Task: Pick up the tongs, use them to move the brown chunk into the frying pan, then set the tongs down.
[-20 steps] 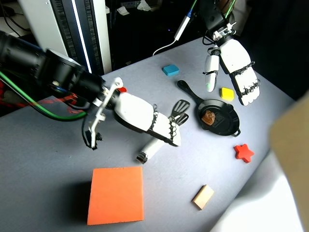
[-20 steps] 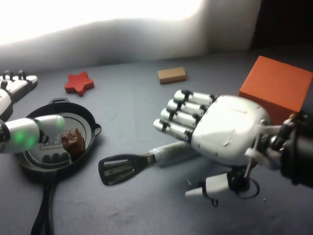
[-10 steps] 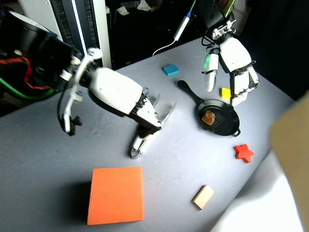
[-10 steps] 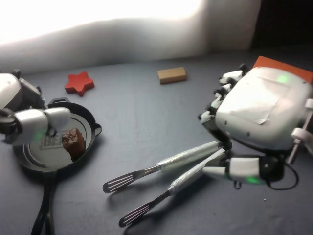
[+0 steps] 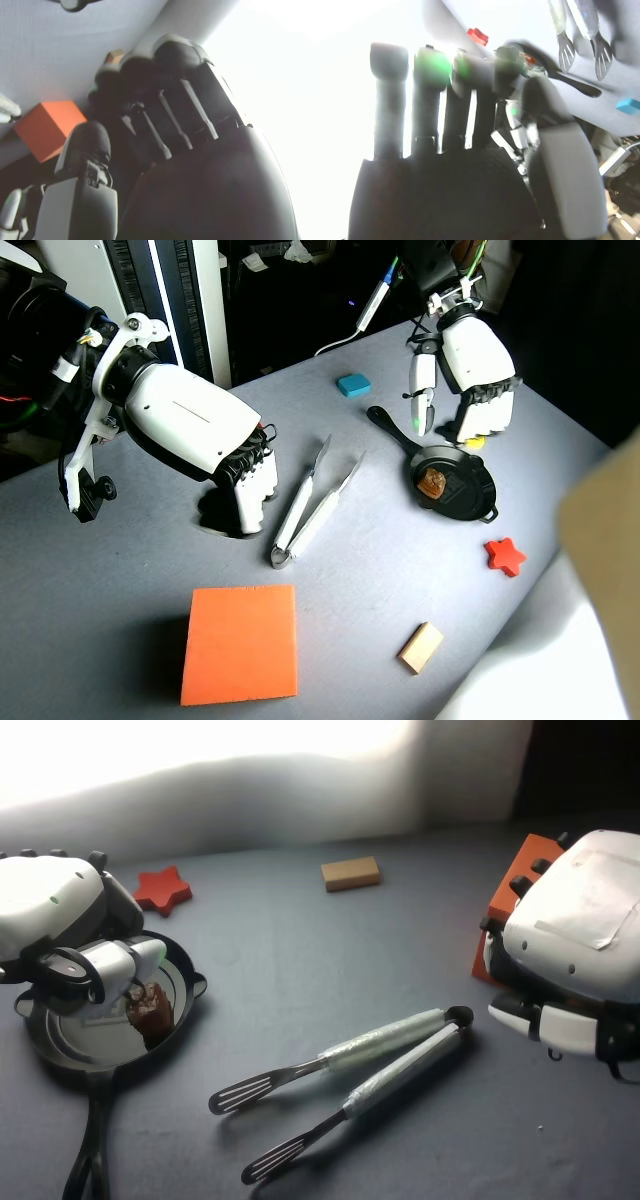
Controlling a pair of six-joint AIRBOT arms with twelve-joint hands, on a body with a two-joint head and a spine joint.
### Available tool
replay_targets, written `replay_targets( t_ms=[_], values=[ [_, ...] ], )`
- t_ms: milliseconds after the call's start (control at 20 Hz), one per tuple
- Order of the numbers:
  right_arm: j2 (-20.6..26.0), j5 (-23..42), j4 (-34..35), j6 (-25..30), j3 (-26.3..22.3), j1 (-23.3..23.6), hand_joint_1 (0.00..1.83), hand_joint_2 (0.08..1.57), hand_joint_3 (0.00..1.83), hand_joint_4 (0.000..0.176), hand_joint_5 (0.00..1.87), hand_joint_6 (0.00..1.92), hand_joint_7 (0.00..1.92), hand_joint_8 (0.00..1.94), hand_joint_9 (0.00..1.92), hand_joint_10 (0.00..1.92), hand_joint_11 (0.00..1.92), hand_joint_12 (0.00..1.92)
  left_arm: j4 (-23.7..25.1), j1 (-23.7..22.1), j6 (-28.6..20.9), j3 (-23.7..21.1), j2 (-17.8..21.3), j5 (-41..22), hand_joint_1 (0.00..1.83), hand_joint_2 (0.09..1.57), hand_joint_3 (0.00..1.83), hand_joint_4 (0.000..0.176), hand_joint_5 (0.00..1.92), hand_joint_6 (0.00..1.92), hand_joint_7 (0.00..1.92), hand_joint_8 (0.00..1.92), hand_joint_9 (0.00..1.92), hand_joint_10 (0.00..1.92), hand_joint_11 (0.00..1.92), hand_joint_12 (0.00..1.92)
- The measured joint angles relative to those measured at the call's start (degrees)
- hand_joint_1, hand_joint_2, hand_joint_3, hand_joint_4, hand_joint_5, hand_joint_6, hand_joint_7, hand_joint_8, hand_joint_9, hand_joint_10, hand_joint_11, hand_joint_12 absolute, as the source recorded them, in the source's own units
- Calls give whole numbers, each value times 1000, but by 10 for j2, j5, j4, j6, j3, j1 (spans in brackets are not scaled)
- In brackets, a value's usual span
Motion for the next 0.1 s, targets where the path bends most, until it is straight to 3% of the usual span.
replay_targets(
  t_ms=[100],
  values=[
    [0,2,-1,0,-4,0,763,1359,139,176,1189,1891,1325,1868,1344,1921,1290,1921,-2,1,2,-2,0,-2,402,1490,19,0,996,1848,1089,1870,1094,1921,1139,1921]
  ],
)
